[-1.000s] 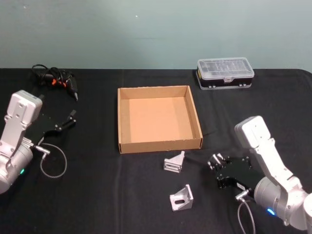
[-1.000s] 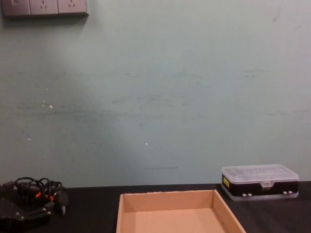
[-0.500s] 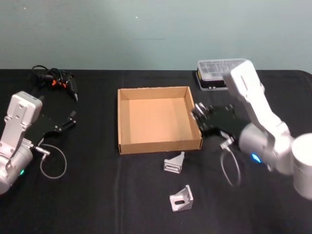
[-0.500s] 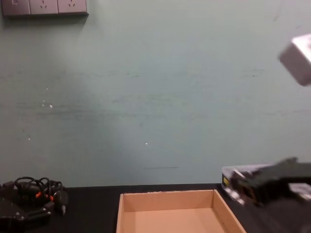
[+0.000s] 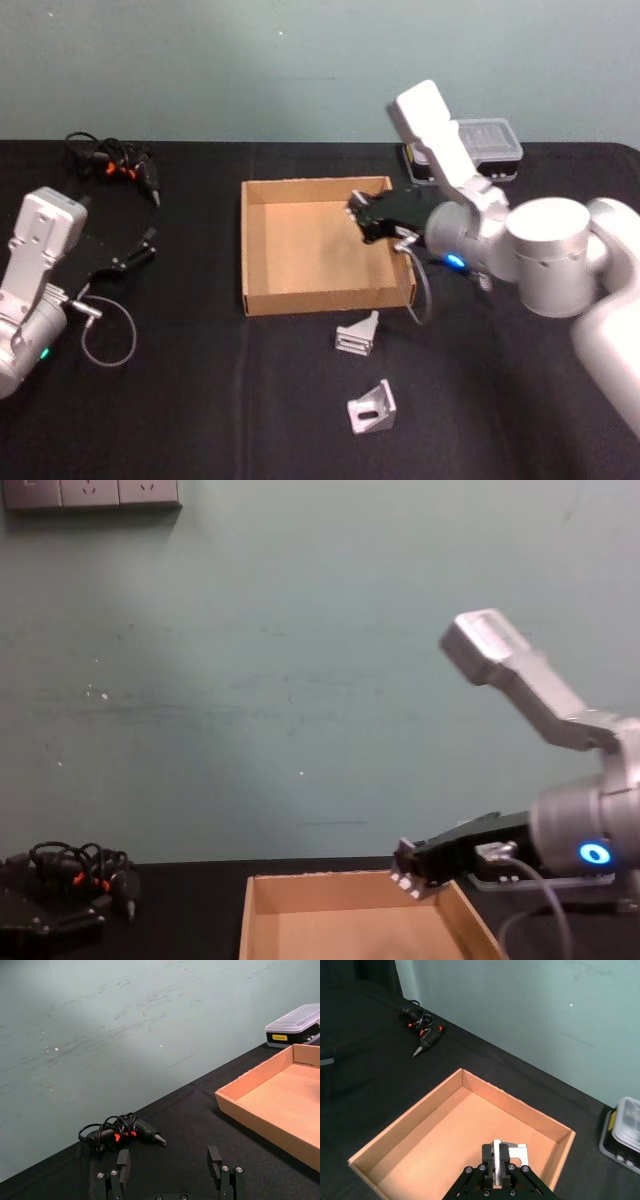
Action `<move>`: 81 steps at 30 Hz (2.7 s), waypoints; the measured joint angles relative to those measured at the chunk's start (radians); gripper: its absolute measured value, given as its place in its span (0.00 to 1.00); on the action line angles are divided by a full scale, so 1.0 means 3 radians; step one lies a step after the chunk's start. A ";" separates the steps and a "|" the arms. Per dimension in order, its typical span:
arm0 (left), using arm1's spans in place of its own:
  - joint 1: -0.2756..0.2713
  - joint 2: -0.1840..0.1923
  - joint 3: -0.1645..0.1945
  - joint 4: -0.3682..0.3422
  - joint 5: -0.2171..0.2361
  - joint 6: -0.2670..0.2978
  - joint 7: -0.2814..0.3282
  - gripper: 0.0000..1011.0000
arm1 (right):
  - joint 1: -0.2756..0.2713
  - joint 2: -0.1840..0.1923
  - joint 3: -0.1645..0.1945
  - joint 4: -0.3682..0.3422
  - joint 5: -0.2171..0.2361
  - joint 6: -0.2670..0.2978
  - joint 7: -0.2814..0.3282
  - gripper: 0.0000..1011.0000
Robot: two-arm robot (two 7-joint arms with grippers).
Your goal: Use one hand to pick up the angle iron from the table and place it into the box.
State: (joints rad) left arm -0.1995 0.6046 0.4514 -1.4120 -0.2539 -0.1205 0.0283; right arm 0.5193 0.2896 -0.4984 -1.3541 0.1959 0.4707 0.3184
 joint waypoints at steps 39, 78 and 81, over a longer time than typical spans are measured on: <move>0.0000 0.0000 0.0000 0.0000 0.0000 0.0000 0.0000 1.00 | 0.0647 -0.0532 -0.0099 0.1348 -0.0243 -0.0016 0.0099 0.30; 0.0000 0.0000 0.0000 0.0000 0.0000 0.0000 0.0000 1.00 | -0.1213 0.0497 0.0478 -0.1666 -0.0048 0.0624 0.0272 0.99; 0.0000 0.0000 0.0000 0.0000 0.0000 0.0000 0.0000 1.00 | -0.1303 0.0537 0.0486 -0.1754 -0.0002 0.0733 0.0289 0.99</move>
State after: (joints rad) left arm -0.1996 0.6047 0.4514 -1.4120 -0.2539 -0.1205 0.0283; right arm 0.1284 0.4508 -0.3527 -1.8803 0.1952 0.6907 0.4051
